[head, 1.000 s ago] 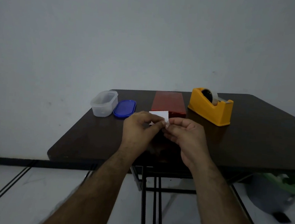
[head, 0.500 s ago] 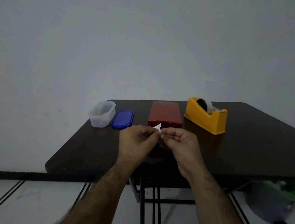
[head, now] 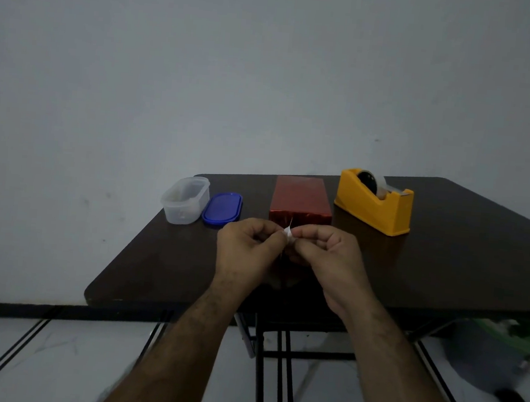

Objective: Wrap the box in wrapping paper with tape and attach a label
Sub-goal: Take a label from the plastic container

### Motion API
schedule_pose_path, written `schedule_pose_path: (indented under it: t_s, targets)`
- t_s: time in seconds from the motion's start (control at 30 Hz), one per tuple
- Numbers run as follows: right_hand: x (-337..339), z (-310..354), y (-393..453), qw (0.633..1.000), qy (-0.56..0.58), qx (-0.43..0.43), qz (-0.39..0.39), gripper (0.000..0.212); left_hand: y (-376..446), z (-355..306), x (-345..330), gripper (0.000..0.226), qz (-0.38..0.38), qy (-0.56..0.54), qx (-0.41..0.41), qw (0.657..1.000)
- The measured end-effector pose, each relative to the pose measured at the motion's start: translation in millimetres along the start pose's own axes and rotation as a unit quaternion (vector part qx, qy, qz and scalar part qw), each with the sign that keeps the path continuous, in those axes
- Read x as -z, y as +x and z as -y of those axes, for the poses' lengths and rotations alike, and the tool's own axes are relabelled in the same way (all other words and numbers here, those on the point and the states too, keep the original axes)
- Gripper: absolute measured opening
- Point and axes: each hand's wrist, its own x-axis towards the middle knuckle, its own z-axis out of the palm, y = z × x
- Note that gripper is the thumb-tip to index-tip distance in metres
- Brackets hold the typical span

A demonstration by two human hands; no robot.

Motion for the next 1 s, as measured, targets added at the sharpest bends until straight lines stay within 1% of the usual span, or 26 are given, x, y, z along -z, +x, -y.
schedule_pose_path:
  t_s: [0.1, 0.17, 0.3, 0.37, 0.47, 0.53, 0.63, 0.73, 0.8, 0.83, 0.87, 0.9, 0.93, 0.97, 1.0]
  targets:
    - [-1.3, 1.7, 0.0, 1.000, -0.011, 0.001, -0.004, 0.015, 1.1, 1.5, 0.9, 0.012, 0.009, -0.023, 0.012, 1.000]
    - [-4.1, 2.8, 0.2, 0.999, -0.031, 0.009, -0.012, 0.015, 0.5, 1.8, 4.4, 0.015, -0.002, -0.055, 0.041, 0.998]
    - [-17.9, 6.7, 4.5, 0.996, -0.075, 0.033, -0.041, 0.014, 2.5, 1.9, 25.2, 0.022, -0.080, -0.149, 0.148, 0.974]
    - [-29.0, 9.8, 8.5, 0.991, -0.105, 0.059, -0.052, 0.015, 4.4, 2.9, 41.0, 0.021, -0.120, -0.174, 0.180, 0.961]
    - [-44.3, 15.9, 15.0, 0.984, -0.143, 0.088, -0.063, 0.015, 6.2, 3.3, 58.5, 0.014, -0.152, -0.213, 0.201, 0.944]
    - [-53.3, 19.7, 19.6, 0.981, -0.155, 0.092, -0.074, 0.015, 8.9, 7.5, 69.8, 0.016, -0.169, -0.232, 0.212, 0.934]
    - [-59.7, 24.5, 28.9, 0.973, -0.178, 0.093, -0.113, 0.016, 15.5, 13.4, 83.4, 0.021, -0.194, -0.237, 0.227, 0.924]
    - [-57.7, 28.7, 39.9, 0.960, -0.204, 0.104, -0.163, 0.011, 25.2, 14.7, 91.1, 0.017, -0.237, -0.234, 0.235, 0.913]
    - [-55.3, 34.1, 45.4, 0.949, -0.218, 0.119, -0.196, 0.012, 35.4, 23.1, 97.3, 0.015, -0.275, -0.180, 0.223, 0.918]
    - [-54.2, 37.3, 48.2, 0.941, -0.229, 0.130, -0.212, 0.013, 41.0, 29.9, 100.1, 0.014, -0.294, -0.121, 0.202, 0.926]
    - [-54.0, 39.5, 49.1, 0.933, -0.241, 0.143, -0.227, 0.013, 43.6, 35.7, 103.2, 0.014, -0.304, -0.035, 0.172, 0.936]
    - [-53.8, 42.1, 50.1, 0.923, -0.251, 0.159, -0.244, 0.012, 45.7, 37.7, 103.9, 0.013, -0.295, 0.057, 0.134, 0.944]
    - [-54.2, 44.6, 51.6, 0.913, -0.258, 0.180, -0.259, 0.011, 47.6, 37.5, 101.2, 0.012, -0.268, 0.143, 0.085, 0.949]
    - [-56.9, 44.6, 51.1, 0.904, -0.264, 0.205, -0.267, 0.010, 46.0, 37.3, 98.0, 0.013, -0.218, 0.212, 0.042, 0.952]
    - [-57.8, 45.3, 53.5, 0.891, -0.272, 0.238, -0.274, 0.010, 48.1, 35.1, 89.9, 0.013, -0.152, 0.256, 0.006, 0.955]
